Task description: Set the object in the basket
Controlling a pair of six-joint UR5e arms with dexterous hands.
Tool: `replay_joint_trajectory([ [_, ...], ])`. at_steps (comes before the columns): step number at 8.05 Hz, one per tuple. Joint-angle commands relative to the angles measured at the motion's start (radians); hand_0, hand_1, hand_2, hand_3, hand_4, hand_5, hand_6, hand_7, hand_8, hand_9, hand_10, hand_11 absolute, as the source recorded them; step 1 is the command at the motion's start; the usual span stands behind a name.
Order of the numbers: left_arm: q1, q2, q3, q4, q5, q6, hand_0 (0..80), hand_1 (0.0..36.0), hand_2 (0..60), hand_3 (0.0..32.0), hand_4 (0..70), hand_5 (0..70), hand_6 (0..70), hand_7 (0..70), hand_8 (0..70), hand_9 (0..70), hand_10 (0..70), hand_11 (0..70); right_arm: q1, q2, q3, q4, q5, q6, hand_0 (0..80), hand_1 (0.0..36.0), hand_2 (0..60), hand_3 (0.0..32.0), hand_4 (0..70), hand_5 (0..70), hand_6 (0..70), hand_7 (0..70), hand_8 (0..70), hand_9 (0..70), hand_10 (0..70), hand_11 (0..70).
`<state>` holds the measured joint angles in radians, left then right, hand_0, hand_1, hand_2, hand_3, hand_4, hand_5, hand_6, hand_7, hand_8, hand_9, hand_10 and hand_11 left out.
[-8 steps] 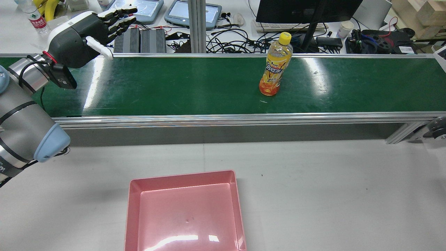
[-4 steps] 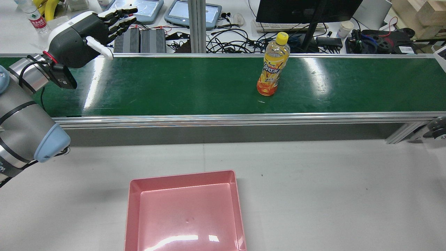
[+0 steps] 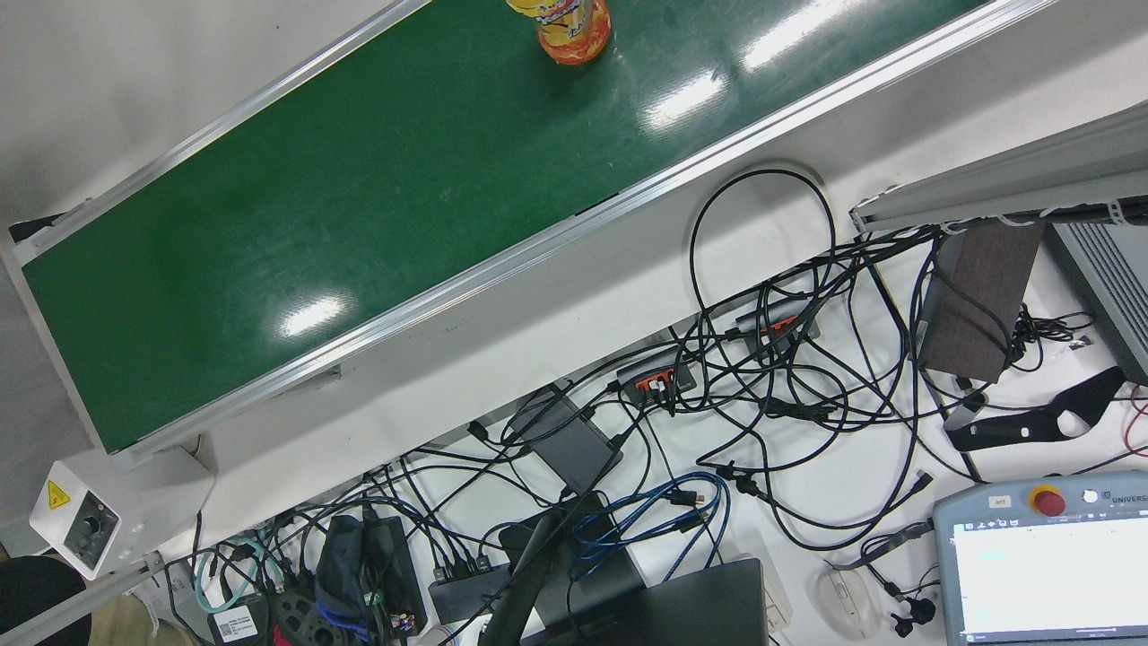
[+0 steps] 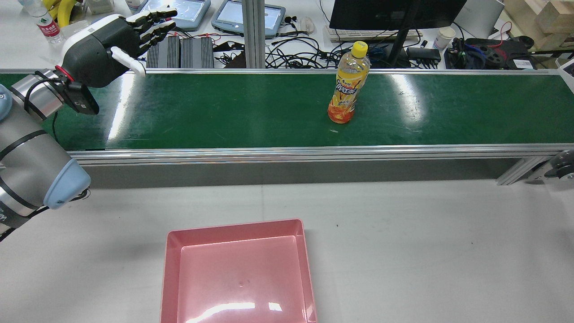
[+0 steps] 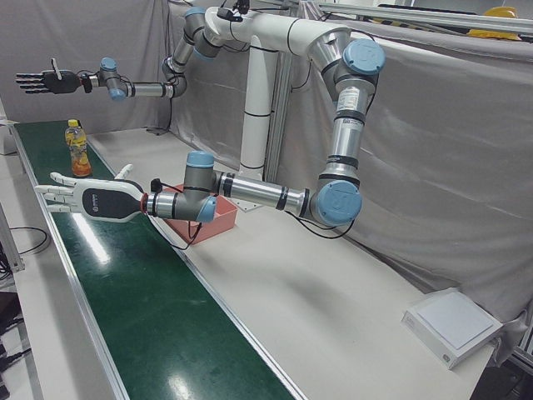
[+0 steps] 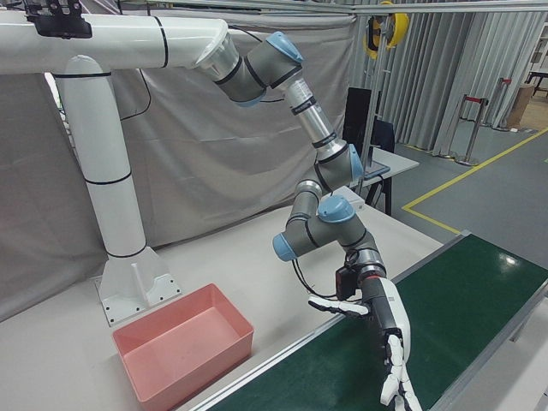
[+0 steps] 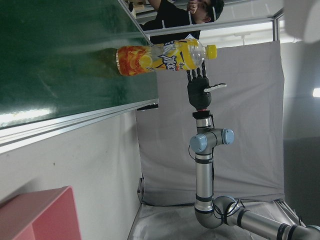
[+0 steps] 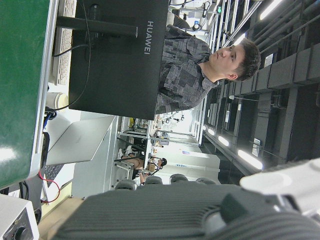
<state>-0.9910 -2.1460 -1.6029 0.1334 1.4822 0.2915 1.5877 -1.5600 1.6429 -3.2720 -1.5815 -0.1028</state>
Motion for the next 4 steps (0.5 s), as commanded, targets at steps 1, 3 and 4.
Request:
replay_joint_trajectory([
  [1,0.000,0.000,0.000,0.002,0.001,0.000,60.5,2.8,0.0,1.2,13.6,17.6,1.1,1.1,7.3,9.6,1.0,2.8,0.000,0.000,-0.002,0.000,0.000,0.000,0.0,0.0,0.0,0.0,0.0,0.0,0.0,0.0,0.0,0.0,0.0,0.0],
  [3,0.000,0.000,0.000,0.002,0.001,0.000,60.3,2.7,0.0,1.2,13.4,17.6,1.1,0.9,7.4,9.8,1.2,3.1,0.000,0.000,0.000,0.000,0.000,0.000,0.0,0.0,0.0,0.0,0.0,0.0,0.0,0.0,0.0,0.0,0.0,0.0],
  [4,0.000,0.000,0.000,0.002,0.001,0.000,60.9,3.0,0.0,1.2,13.4,17.4,1.1,1.0,7.3,9.5,1.0,2.8,0.000,0.000,-0.002,0.000,0.000,0.000,0.0,0.0,0.0,0.0,0.0,0.0,0.0,0.0,0.0,0.0,0.0,0.0],
])
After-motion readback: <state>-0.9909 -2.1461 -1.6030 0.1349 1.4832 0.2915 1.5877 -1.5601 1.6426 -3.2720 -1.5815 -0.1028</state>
